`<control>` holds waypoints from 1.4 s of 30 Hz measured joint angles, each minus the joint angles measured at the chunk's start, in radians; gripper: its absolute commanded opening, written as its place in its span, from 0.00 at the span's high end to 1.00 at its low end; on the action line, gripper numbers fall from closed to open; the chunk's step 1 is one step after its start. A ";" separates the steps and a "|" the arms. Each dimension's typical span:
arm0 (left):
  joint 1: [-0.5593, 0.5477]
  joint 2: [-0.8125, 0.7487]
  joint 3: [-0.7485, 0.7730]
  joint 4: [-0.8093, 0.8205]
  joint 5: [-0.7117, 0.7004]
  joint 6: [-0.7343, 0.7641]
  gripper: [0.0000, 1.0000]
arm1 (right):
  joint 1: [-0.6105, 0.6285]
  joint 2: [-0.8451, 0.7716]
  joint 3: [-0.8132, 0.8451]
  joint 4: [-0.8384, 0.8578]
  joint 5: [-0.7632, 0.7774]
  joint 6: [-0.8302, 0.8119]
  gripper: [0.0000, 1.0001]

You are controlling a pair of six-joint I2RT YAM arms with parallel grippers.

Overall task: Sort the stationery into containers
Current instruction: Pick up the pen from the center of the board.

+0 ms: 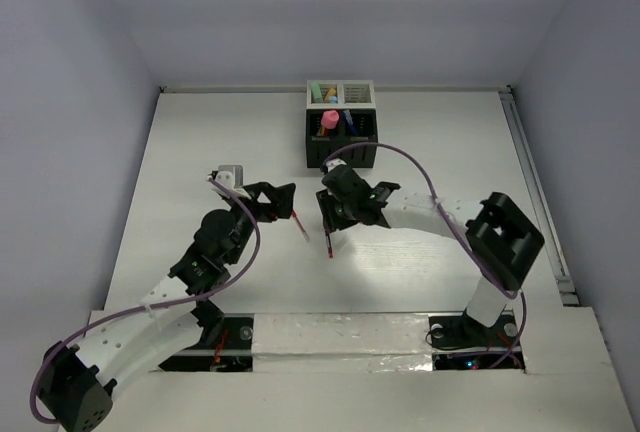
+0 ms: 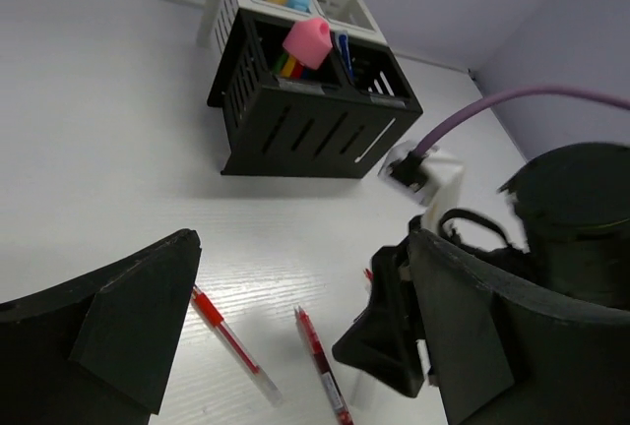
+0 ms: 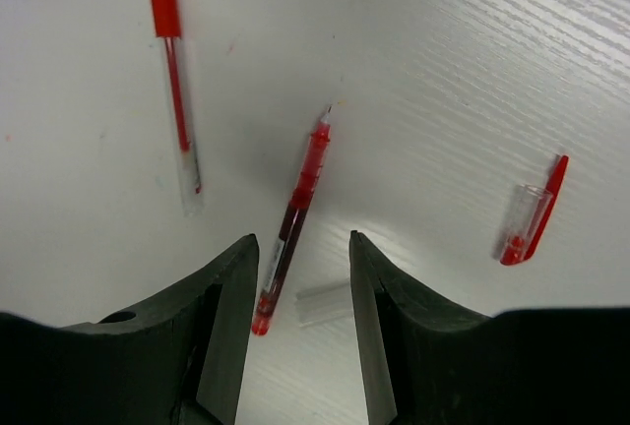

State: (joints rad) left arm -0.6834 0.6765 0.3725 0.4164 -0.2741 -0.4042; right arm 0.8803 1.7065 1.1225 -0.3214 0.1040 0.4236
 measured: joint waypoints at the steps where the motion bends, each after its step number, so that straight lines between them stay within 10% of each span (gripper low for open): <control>1: 0.000 -0.010 0.000 -0.002 -0.011 0.000 0.16 | 0.005 0.034 0.019 -0.014 0.010 0.003 0.52; 30: 0.000 -0.185 -0.050 -0.059 -0.163 -0.031 0.17 | 0.050 0.420 0.422 -0.005 -0.003 -0.056 0.54; 35: 0.000 -0.220 -0.058 -0.067 -0.195 -0.039 0.18 | 0.051 0.489 0.517 -0.013 -0.008 -0.077 0.93; 42: 0.000 -0.186 -0.058 -0.069 -0.200 -0.042 0.19 | 0.051 0.508 0.560 -0.047 0.008 -0.080 1.00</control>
State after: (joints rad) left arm -0.6834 0.4908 0.3141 0.3470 -0.4744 -0.4465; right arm 0.9310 2.2143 1.6825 -0.3679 0.1116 0.3439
